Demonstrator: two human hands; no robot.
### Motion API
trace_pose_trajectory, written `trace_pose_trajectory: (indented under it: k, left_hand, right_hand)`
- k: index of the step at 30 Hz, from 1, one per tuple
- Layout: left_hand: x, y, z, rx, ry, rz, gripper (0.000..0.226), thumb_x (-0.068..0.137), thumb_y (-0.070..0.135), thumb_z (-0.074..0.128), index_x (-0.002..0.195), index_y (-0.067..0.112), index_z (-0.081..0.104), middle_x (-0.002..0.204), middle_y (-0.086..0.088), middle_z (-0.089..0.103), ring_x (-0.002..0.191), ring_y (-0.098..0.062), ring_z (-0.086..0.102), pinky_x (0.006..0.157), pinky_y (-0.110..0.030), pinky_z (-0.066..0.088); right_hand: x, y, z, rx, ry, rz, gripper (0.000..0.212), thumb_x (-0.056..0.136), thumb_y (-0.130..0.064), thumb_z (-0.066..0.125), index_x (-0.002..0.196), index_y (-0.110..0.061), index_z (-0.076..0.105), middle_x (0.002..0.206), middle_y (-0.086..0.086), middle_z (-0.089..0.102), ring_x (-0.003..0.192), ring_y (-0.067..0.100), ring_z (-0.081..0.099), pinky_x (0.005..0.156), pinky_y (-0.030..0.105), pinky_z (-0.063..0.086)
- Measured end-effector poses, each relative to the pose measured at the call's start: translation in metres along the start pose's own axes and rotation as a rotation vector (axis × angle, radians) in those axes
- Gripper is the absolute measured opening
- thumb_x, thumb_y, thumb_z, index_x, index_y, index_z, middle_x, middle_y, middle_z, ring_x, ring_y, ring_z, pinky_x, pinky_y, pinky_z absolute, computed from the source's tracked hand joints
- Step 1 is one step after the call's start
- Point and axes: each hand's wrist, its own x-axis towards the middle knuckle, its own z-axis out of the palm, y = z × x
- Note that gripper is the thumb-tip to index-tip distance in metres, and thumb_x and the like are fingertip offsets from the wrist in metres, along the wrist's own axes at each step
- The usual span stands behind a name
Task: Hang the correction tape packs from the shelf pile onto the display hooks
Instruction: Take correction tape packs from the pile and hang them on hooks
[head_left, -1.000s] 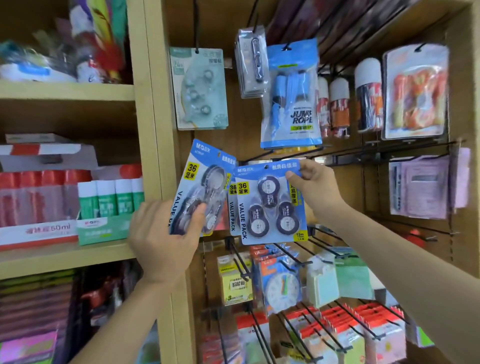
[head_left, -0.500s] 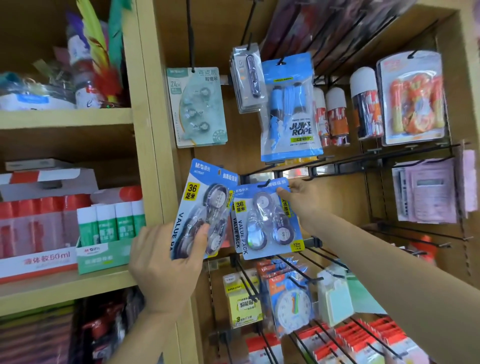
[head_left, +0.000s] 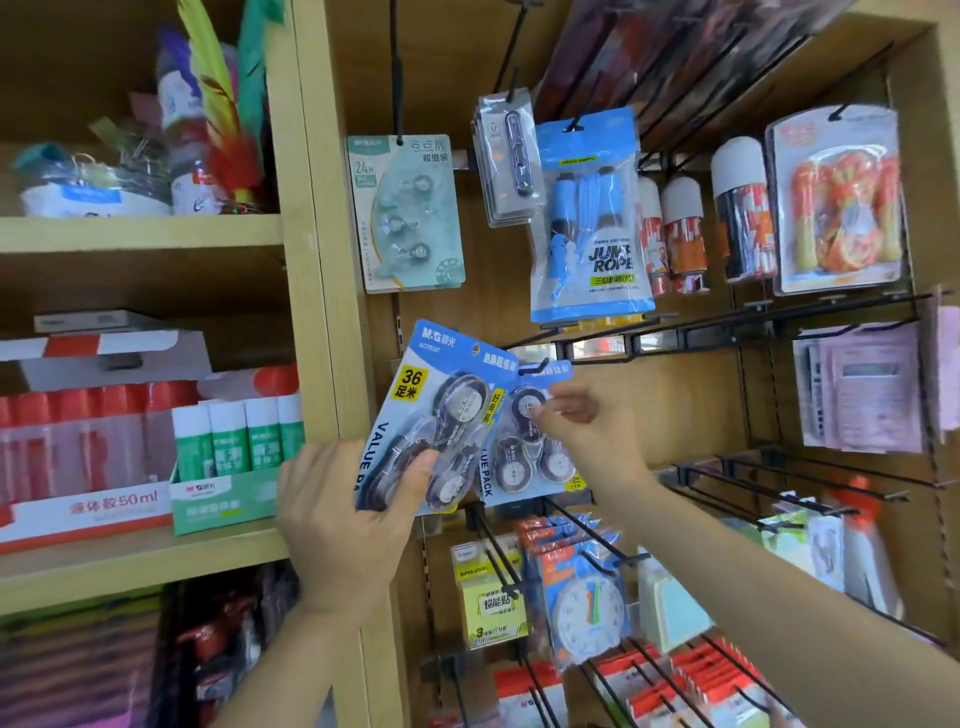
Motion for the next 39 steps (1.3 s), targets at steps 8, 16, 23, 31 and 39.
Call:
trace_pose_trajectory:
  k: [8,16,23,31,39]
  left_hand:
    - [0.003,0.002,-0.003,-0.059,-0.040,0.003,0.055,0.097,0.054,0.053,0.079,0.003,0.065,0.076,-0.007,0.060,0.073,-0.030,0.051,0.068,-0.040,0.038]
    - [0.002,0.008,-0.002,0.231,-0.117,0.006,0.049,0.089,0.032,0.057,0.133,0.012,0.065,0.152,-0.010,0.049,0.144,-0.030,0.040,0.115,-0.043,0.028]
    - [0.000,0.006,-0.002,0.285,-0.167,0.022,0.038,0.086,0.028,0.060,0.121,0.017,0.072,0.156,-0.008,0.045,0.146,-0.032,0.038,0.111,-0.050,0.035]
    - [0.000,0.005,0.000,0.284,-0.138,0.031,0.036,0.085,0.027,0.059,0.117,0.017,0.073,0.154,-0.009,0.047,0.146,-0.032,0.038,0.109,-0.049,0.037]
    - [0.000,0.006,0.000,0.285,-0.128,0.042,0.032,0.086,0.027,0.059,0.113,0.016,0.074,0.153,-0.009,0.048,0.146,-0.033,0.038,0.110,-0.049,0.035]
  right_hand:
    - [-0.041,-0.024,0.022,0.342,-0.438,0.052,0.032,0.084,-0.013,0.074,0.115,-0.015,0.067,0.111,0.008,0.074,0.102,0.022,0.070,0.088,0.036,0.055]
    - [-0.025,-0.014,-0.022,0.278,-0.309,0.097,0.040,0.081,-0.014,0.073,0.118,-0.002,0.064,0.114,0.020,0.072,0.105,0.039,0.068,0.090,0.053,0.056]
    - [0.001,-0.008,-0.040,0.123,-0.230,0.026,0.025,0.090,-0.009,0.070,0.115,-0.006,0.068,0.105,0.009,0.076,0.092,0.024,0.073,0.079,0.040,0.059]
    - [0.007,0.001,-0.037,0.176,-0.248,0.052,0.035,0.091,-0.011,0.068,0.125,-0.004,0.059,0.108,0.011,0.075,0.093,0.026,0.074,0.073,0.039,0.060]
    - [0.022,0.015,-0.035,0.182,-0.239,0.116,0.041,0.090,-0.014,0.071,0.127,-0.005,0.057,0.106,0.008,0.076,0.091,0.023,0.074,0.073,0.038,0.059]
